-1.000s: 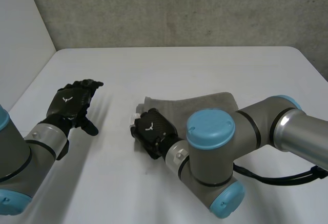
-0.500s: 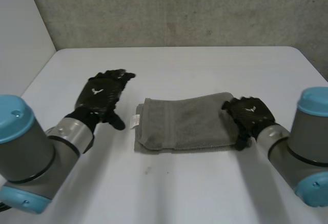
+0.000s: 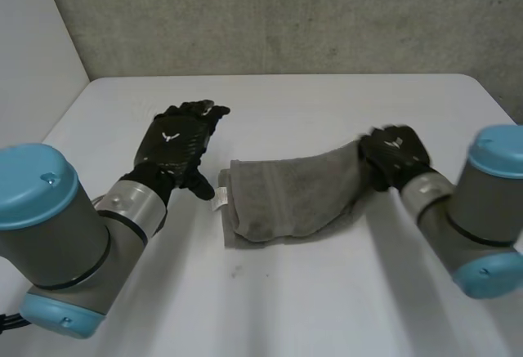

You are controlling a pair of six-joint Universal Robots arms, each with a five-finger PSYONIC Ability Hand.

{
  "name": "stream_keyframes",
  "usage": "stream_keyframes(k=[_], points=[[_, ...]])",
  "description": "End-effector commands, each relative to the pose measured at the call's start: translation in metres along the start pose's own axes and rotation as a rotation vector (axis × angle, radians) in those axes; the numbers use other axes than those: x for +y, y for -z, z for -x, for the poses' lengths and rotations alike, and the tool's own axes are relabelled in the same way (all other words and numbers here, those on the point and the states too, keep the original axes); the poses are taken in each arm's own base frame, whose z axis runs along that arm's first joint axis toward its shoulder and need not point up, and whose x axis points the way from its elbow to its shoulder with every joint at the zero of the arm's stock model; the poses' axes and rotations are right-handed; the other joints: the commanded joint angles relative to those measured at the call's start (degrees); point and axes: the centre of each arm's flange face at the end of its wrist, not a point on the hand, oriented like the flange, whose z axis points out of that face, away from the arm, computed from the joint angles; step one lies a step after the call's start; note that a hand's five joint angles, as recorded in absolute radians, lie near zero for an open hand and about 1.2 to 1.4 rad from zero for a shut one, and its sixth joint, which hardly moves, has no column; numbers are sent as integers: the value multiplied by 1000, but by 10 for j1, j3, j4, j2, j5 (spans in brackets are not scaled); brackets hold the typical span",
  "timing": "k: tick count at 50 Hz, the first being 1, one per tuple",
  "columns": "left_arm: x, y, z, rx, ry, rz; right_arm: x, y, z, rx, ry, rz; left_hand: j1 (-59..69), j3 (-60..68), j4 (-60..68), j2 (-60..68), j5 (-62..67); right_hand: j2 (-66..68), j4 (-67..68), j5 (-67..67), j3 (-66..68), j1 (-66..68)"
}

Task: Fold the towel.

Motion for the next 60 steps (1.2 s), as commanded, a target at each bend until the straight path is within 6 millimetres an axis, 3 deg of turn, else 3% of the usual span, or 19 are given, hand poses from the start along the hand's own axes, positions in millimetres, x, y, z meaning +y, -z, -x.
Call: stream_keyframes(k=[1,2,3,5,6,8,14,16,17,18,20,22,27,32,36,38,42,52,60], points=[[-10,1,18,-93,64,0,-41,-2,71,-193,-90,-123,-3,4,5,6,-16,122,117,139,119,41],[-11,1,21,-105,77,0,-44,0,91,-251,-89,-130,-3,4,5,6,-16,122,117,139,119,41],[-11,1,21,-105,77,0,-44,0,91,-251,-89,-130,-3,4,5,6,-16,122,117,139,119,41],[-13,3,27,-126,87,0,-39,11,135,-388,-72,-103,-3,4,5,6,-16,122,117,139,119,41],[-13,3,27,-127,87,0,-39,11,135,-389,-72,-103,-3,4,5,6,-16,122,117,139,119,41],[-13,3,34,-145,89,1,-21,18,160,-459,-57,-35,-3,4,5,6,-16,122,117,139,119,41],[-11,4,35,-148,90,6,-9,20,166,-476,-29,13,-3,4,5,6,-16,122,117,139,119,41],[-14,2,36,-148,88,-2,-15,22,162,-464,-41,11,-3,4,5,6,-16,-343,-348,-325,-345,-424],[-14,2,36,-148,88,-2,-15,22,162,-463,-41,11,-3,4,5,6,-16,-345,-350,-328,-348,-426],[-15,0,36,-148,87,-8,-23,25,158,-452,-47,-4,-3,4,5,6,-16,-537,-541,-519,-539,-618],[-15,-3,37,-147,87,-11,-32,27,152,-431,-60,-21,-3,4,5,6,-16,-578,-583,-561,-581,-659],[-17,-6,36,-142,86,-20,-40,26,141,-392,-76,-32,-3,4,5,6,-16,-578,-583,-561,-581,-659],[-10,-21,24,-108,92,-8,-49,14,91,-215,-151,-27,-3,4,5,6,-16,-578,-583,-561,-581,-659],[13,-39,-3,-37,140,54,-39,6,74,-174,-215,16,-3,4,5,7,-15,-578,-583,-561,-581,-659],[32,-44,-14,-16,154,125,-24,-1,71,-173,-243,78,-3,4,5,7,-15,-578,-583,-561,-581,-659],[52,-47,-18,-15,149,200,-8,-4,69,-181,-260,152,-3,4,5,7,-15,-578,-583,-561,-581,-659],[63,-49,-18,-17,147,236,0,-4,64,-185,-300,199,-3,4,5,6,-16,-578,-583,-561,-581,-659],[51,-59,-18,-15,149,190,1,-13,49,-191,-372,192,-3,4,5,7,-15,-578,-583,-561,-581,-659],[71,-53,-19,-15,134,258,20,-24,53,-190,-374,232,-3,4,5,7,-15,-578,-583,-561,-581,-659]])
